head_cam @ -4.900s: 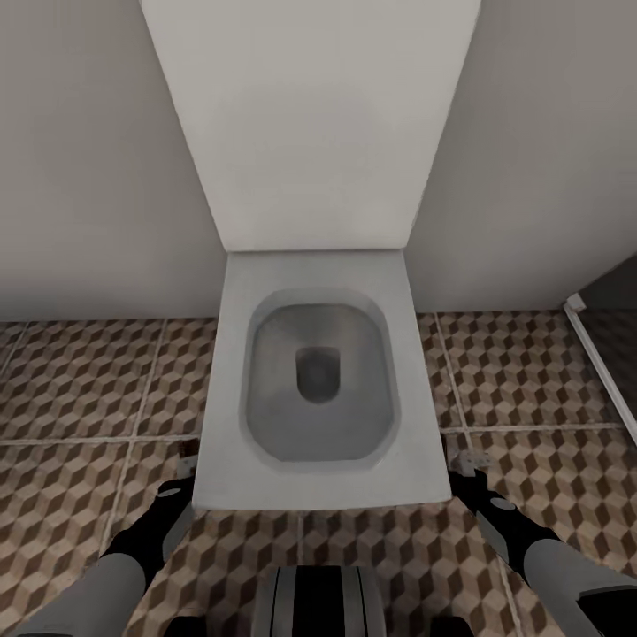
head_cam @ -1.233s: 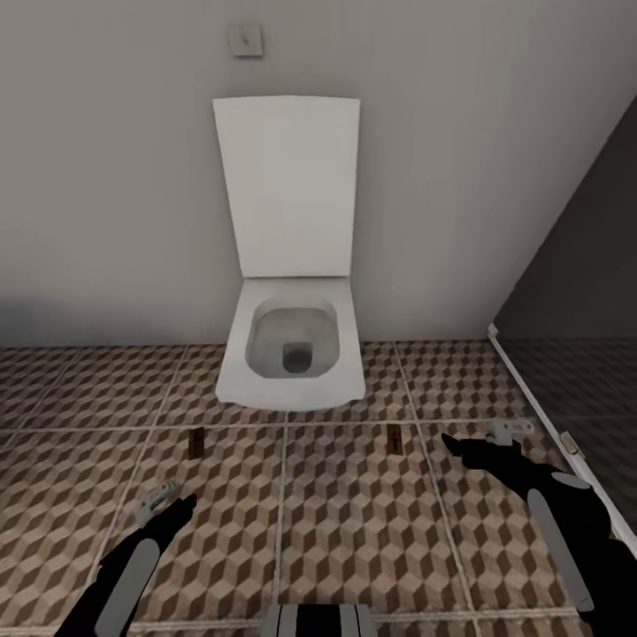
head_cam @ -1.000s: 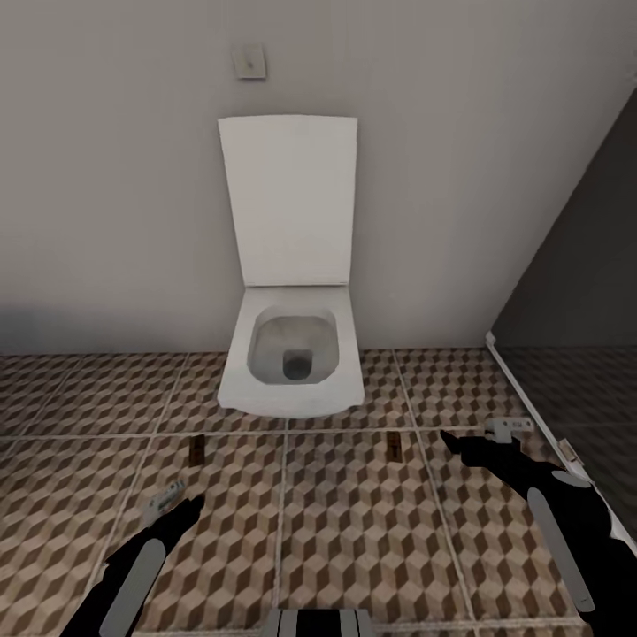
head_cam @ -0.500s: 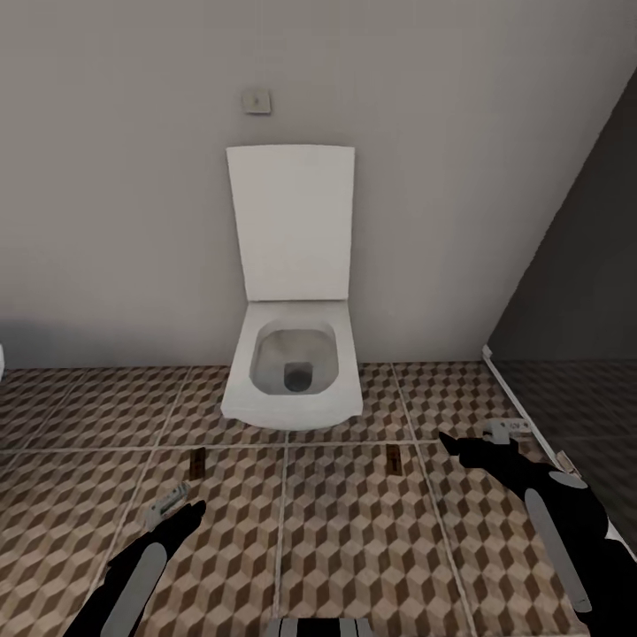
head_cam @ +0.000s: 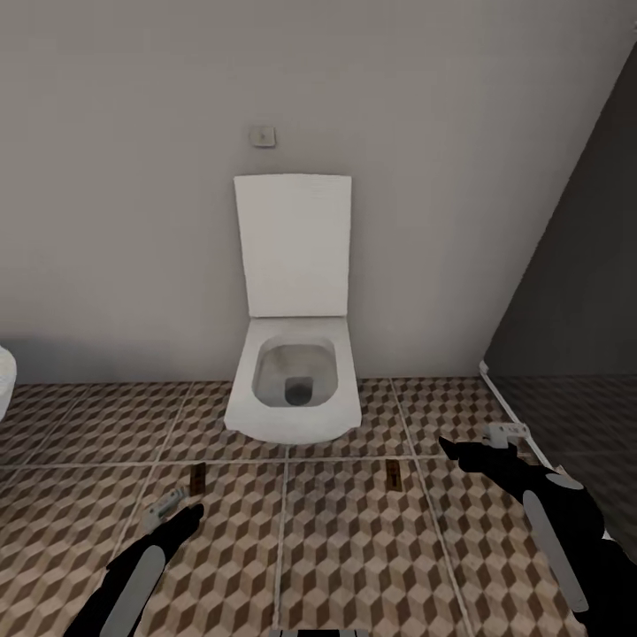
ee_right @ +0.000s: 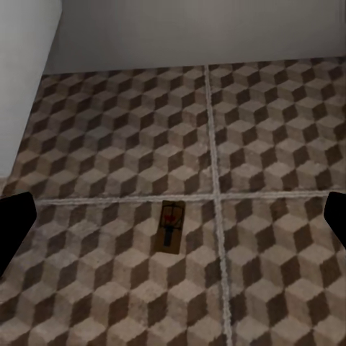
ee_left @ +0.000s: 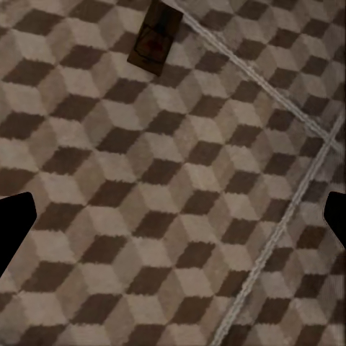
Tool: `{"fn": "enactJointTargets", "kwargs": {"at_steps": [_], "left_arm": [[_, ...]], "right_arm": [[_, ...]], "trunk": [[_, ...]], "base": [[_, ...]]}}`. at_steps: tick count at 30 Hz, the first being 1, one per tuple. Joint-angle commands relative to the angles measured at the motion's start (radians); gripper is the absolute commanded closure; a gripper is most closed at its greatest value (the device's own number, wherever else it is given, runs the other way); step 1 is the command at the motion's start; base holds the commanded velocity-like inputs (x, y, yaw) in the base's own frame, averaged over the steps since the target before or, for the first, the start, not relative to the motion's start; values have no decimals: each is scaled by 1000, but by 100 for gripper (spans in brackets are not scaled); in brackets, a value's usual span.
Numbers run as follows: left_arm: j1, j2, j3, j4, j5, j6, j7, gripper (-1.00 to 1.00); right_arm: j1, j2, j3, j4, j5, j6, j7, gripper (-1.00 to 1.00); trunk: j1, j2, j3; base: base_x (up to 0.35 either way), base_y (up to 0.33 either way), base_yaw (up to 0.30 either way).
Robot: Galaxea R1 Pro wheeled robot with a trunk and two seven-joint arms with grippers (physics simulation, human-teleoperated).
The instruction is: Take the four mousetraps from the cabinet in the bathroom and place them on the bathroom floor. Make sure all four end up on the same floor surface, and ensure that at least two of them are either under or directly next to the same bathroom sink.
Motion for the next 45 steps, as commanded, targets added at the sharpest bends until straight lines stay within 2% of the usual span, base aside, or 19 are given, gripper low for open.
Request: {"fn": "enactJointTargets", "kwargs": {"at_steps": [1, 32, 39, 45], "left_arm": [[0, 0, 0, 0, 0, 0, 0, -100], [0, 1, 2, 4, 0, -2, 1, -100], [0, 1, 2, 5, 0, -2, 1, -100], [0, 1, 3, 7, 0, -5, 1, -100]], "right_arm": [[0, 0, 0, 0, 0, 1, 1, -100], [2, -1, -4, -2, -1, -2, 3, -100], [2, 0, -4, -1, -1, -3, 3, -100], [2, 0, -4, 0, -1, -3, 3, -100]], "trunk": [[0, 0, 4], [-14, 8, 124], [-41, 57, 146], [-41, 57, 146]], "base": [[0, 0, 0], [0, 0, 0], [0, 0, 0], [0, 0, 0]]}}
